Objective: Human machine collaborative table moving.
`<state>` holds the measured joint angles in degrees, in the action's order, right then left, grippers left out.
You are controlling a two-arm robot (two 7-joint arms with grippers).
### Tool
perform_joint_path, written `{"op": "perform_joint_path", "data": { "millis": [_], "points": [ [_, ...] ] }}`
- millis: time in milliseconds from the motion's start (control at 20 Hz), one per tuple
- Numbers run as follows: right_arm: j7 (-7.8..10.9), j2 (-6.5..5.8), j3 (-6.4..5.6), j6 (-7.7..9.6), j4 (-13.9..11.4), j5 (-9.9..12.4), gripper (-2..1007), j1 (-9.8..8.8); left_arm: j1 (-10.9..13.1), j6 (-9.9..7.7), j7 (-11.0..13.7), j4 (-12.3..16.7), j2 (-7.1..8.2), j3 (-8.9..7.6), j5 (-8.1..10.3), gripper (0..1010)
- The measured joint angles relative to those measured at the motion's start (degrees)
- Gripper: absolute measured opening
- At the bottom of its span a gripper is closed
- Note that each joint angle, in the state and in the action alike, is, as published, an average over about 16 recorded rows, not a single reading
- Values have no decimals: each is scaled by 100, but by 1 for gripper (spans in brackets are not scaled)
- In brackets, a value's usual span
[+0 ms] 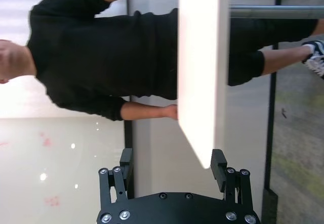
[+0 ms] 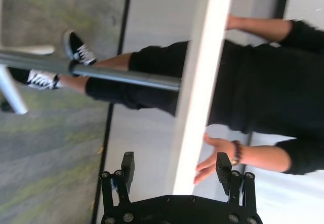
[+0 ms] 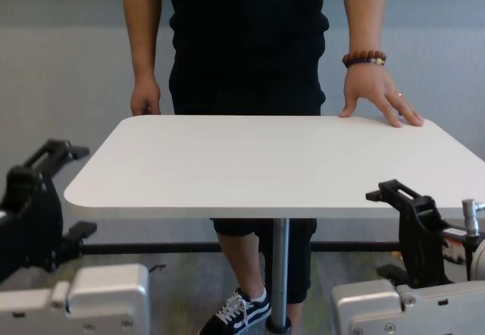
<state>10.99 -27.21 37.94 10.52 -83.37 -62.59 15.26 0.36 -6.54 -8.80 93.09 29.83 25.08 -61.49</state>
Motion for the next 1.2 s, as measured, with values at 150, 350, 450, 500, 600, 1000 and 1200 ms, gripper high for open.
{"op": "perform_joint_path", "data": {
  "millis": [150,350,450,500,600,1000,1200],
  "points": [
    [-76,-73,-78,-37,-299,24,1005,-136,120,3,31,234,56,-114,41,1000],
    [-205,-142,-208,-108,-653,88,1005,-298,275,47,56,553,120,-301,146,1000],
    [-270,-158,-273,-149,-793,124,1005,-360,347,83,64,705,146,-393,207,1000],
    [-301,-162,-303,-169,-855,141,1005,-386,382,104,68,777,157,-437,238,1000],
    [-361,-161,-362,-209,-971,173,1005,-429,450,157,86,921,175,-523,313,1000],
    [-625,-60,-602,-500,-1301,516,1005,-577,705,541,669,1474,195,-892,1237,1000],
    [-752,59,-769,-821,-1363,986,1005,-688,791,754,1214,1661,155,-1062,2081,1000]
  ]
}}
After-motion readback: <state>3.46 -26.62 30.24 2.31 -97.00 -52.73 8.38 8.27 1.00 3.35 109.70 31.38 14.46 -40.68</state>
